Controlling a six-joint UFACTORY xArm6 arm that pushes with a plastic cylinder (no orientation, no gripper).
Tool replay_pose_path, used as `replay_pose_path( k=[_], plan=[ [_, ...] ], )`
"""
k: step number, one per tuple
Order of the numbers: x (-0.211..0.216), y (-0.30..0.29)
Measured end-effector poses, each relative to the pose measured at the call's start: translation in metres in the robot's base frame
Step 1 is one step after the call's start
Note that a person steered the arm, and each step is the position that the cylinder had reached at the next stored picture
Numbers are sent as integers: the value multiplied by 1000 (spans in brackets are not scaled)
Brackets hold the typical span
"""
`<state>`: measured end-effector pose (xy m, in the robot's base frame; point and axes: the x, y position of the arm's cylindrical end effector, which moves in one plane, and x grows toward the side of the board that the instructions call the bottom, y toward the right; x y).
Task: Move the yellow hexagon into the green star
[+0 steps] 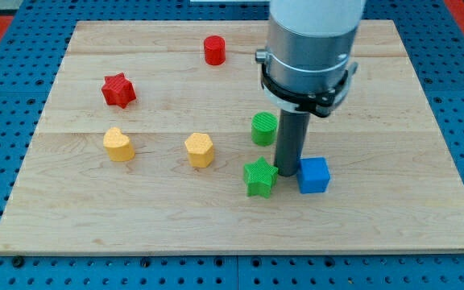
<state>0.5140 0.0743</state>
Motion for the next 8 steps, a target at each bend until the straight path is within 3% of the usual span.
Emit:
replay_pose_path(
  k=[1,2,3,4,6,7,8],
  plan=[
    [0,51],
    [2,59],
    [-36,33],
    [-40,-33],
    [-13,-56],
    [-13,-98],
    [13,-91]
  ],
)
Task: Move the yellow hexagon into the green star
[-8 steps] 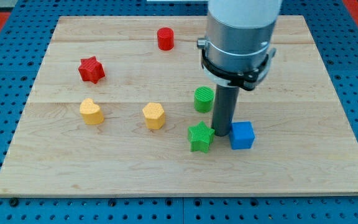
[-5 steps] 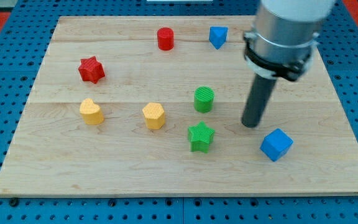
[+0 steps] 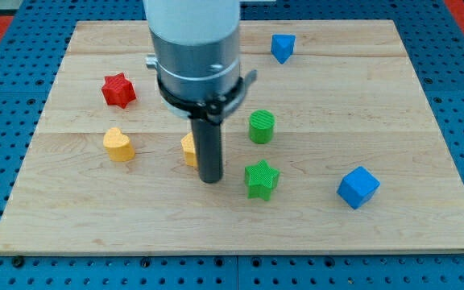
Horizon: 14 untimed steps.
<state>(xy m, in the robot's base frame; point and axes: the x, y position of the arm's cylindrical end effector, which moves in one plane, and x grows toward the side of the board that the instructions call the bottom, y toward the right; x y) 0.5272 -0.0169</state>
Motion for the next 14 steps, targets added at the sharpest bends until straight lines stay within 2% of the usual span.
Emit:
replay_pose_path(
  k=[1,2,3,4,7,8,9,10,12,13,14],
  plan=[
    [3,78],
    [4,95],
    [4,32],
    [4,-8],
    [4,-29],
    [2,-98],
    [-18,-146],
    [-61,-175],
    [-92,-240],
    [-90,-176],
    [-47,-80]
  ],
)
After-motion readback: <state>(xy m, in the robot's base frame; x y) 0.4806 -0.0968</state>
